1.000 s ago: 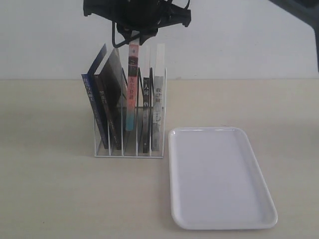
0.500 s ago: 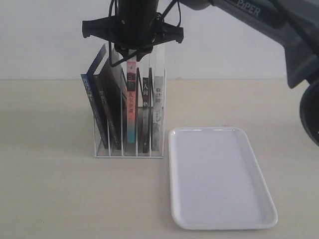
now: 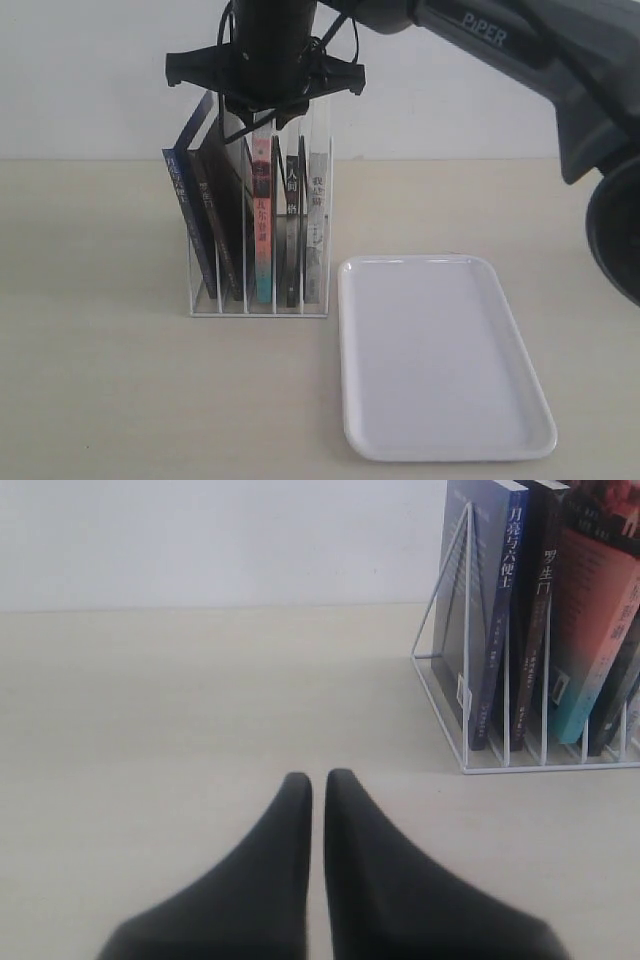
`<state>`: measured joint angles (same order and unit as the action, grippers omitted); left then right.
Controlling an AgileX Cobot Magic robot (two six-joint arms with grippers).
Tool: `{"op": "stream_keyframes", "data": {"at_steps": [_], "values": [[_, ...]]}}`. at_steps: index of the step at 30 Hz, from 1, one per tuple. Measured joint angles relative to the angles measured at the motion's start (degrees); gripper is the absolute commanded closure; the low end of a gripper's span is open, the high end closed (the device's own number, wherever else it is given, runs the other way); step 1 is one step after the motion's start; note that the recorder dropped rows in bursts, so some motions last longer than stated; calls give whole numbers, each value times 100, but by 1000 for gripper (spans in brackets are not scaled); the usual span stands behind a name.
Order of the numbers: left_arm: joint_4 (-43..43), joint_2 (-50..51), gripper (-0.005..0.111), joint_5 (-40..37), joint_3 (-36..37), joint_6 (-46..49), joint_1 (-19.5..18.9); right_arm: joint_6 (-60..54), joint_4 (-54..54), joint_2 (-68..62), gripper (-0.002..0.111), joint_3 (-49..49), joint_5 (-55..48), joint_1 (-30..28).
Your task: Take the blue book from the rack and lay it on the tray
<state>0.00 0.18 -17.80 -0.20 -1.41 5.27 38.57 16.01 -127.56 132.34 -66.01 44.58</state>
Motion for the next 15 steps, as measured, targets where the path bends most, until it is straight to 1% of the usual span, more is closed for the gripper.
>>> {"op": "stream_keyframes", "data": {"at_steps": [1, 2, 15], "values": [[0, 0, 103, 0, 0, 0, 0, -26, 24, 0, 54, 0, 59, 0], [0, 0, 103, 0, 0, 0, 0, -52, 35, 12, 53, 0, 85, 0], [0, 0, 103, 0, 0, 0, 0, -112, 44, 77, 53, 0, 99, 0]]}}
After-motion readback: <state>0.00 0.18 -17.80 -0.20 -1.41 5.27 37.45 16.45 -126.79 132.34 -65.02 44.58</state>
